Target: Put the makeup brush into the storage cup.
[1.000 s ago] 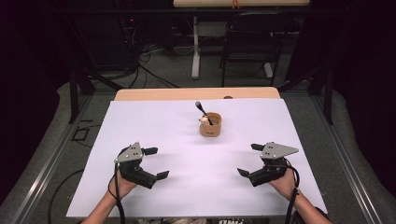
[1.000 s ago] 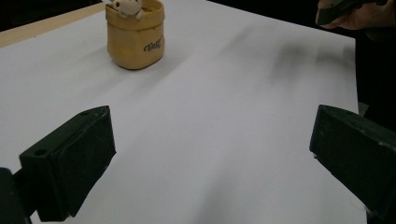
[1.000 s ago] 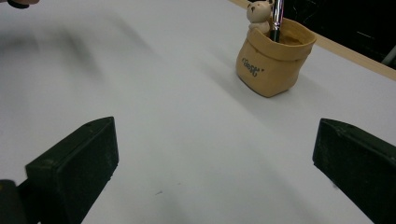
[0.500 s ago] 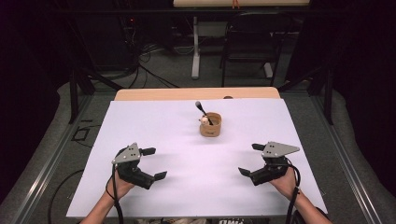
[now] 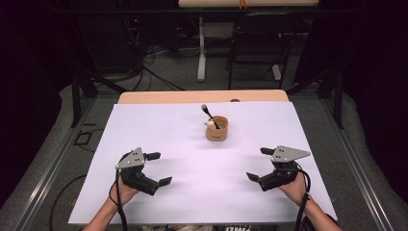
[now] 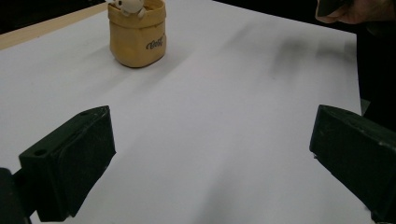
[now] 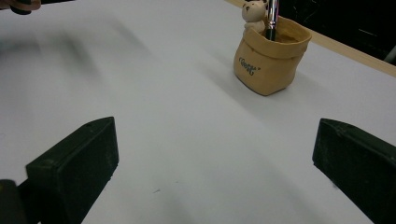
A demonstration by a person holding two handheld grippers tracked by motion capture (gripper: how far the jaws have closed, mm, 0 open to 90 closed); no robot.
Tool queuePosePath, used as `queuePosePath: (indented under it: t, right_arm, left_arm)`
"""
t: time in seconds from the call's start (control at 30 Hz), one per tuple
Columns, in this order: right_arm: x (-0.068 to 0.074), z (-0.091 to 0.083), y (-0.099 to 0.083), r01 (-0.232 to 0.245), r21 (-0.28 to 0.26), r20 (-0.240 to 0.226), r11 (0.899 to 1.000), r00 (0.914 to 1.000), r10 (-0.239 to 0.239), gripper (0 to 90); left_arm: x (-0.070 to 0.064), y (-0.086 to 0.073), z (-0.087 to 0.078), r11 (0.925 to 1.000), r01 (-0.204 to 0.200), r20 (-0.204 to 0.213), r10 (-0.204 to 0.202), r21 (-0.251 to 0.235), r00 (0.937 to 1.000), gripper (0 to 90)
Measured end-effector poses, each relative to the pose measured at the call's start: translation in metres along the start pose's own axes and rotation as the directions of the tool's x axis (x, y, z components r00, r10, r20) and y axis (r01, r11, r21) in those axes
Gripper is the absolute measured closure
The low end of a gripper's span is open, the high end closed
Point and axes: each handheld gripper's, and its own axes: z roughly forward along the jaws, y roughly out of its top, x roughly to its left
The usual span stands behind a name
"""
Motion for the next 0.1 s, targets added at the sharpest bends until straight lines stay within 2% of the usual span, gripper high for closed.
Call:
queuePosePath:
  t: [0.1]
  right_arm:
    - [-0.0004, 0.0001, 0.0001, 0.0, -0.002, 0.001, 1.0, 1.0, 0.0, 0.0]
  left_arm:
    - [-0.0001, 0.0001, 0.0002, 1.0, 0.007, 0.001, -0.007, -0.004, 1.0, 0.2]
